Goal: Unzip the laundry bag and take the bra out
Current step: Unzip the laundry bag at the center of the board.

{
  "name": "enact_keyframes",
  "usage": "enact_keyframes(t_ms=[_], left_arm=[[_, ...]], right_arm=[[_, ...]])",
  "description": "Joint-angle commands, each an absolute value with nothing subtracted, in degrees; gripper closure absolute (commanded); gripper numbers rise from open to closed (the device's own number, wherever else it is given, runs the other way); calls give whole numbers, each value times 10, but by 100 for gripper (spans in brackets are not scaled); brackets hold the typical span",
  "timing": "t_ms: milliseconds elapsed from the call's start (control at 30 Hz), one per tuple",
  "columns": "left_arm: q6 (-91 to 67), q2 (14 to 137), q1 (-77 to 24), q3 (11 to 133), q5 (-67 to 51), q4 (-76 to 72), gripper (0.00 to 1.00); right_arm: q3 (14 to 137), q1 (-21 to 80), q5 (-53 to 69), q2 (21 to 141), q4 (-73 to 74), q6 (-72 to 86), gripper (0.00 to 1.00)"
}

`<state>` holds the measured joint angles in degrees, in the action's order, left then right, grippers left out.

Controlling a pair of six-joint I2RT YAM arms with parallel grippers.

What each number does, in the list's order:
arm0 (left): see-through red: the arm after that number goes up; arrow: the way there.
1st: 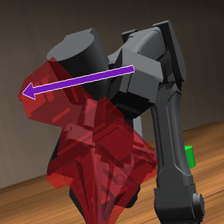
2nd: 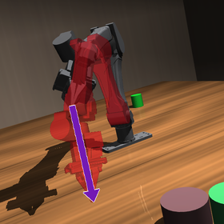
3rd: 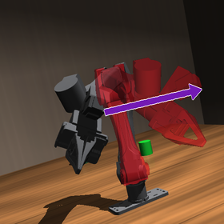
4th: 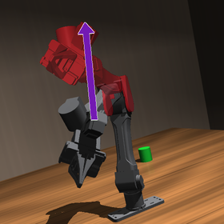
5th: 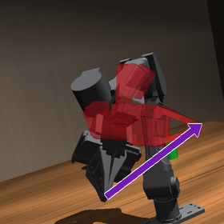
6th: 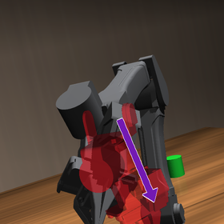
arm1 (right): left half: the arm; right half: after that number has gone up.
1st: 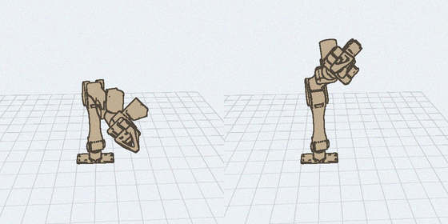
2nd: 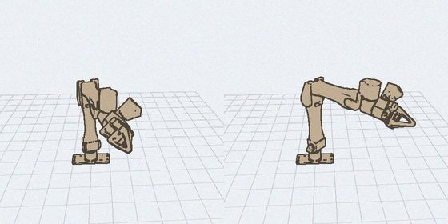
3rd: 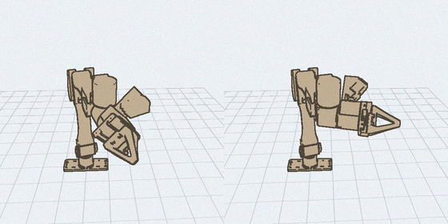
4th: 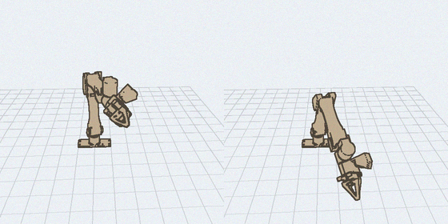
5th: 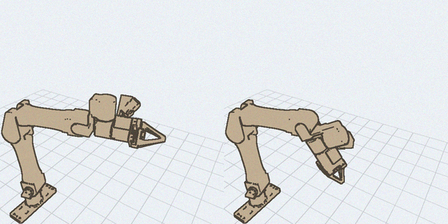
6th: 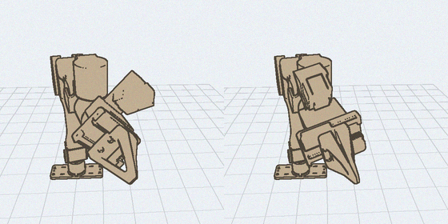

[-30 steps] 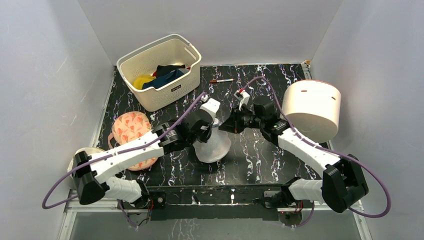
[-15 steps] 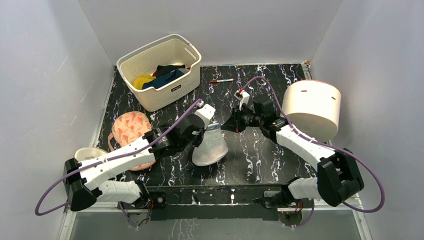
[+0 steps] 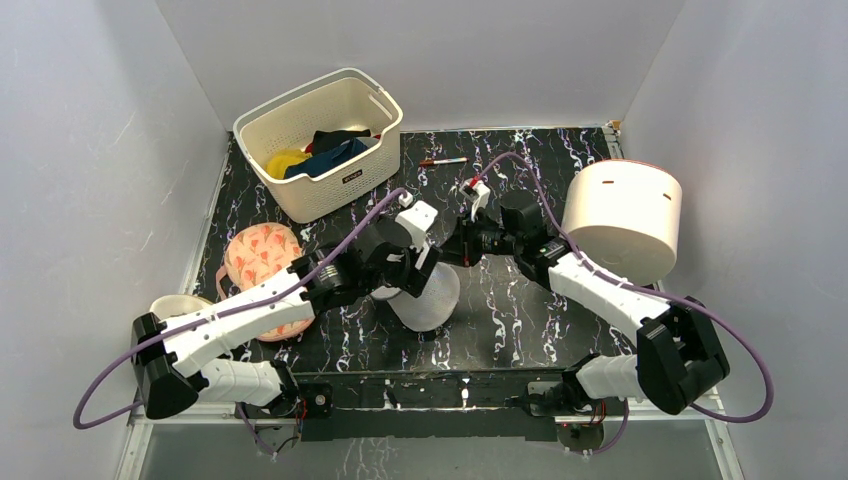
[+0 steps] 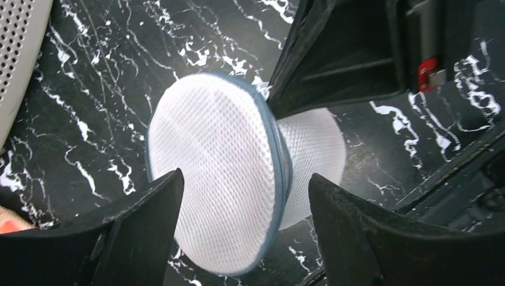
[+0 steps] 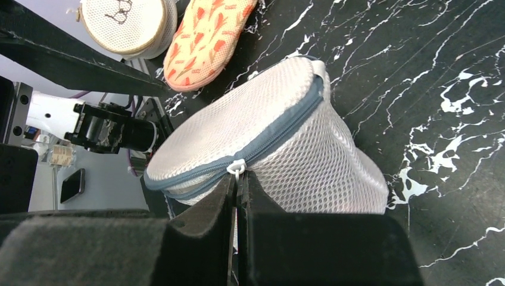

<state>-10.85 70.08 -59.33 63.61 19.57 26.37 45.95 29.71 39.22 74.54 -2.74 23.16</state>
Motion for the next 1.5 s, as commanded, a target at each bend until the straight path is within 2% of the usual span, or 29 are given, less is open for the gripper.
enact_keyframes(t_ms=[0,100,733,867,900,967,1267,1467], left_arm=[[-116,708,-590,660,157,227,24],[-125,736,-591,674,166,235,28],[-165,746,-590,670,228,294,99],[-144,708,-590,657,250,302,100],[-121,661,-590,636,206,282,100],[-117,642,-590,626,204,280,100],[-117,608,-591,603,191,294,100],[-115,597,-591,591,181,300,100]], right_arm=[[459,307,399,715,-78,247,100],[457,310,398,707,-77,252,100],[440,316,361,686,-57,243,100],[427,314,307,675,-54,235,100],[428,300,297,685,-50,234,100],[424,288,301,686,-61,241,100],[437,268,323,723,-71,235,100],[449,267,297,734,-42,203,100]])
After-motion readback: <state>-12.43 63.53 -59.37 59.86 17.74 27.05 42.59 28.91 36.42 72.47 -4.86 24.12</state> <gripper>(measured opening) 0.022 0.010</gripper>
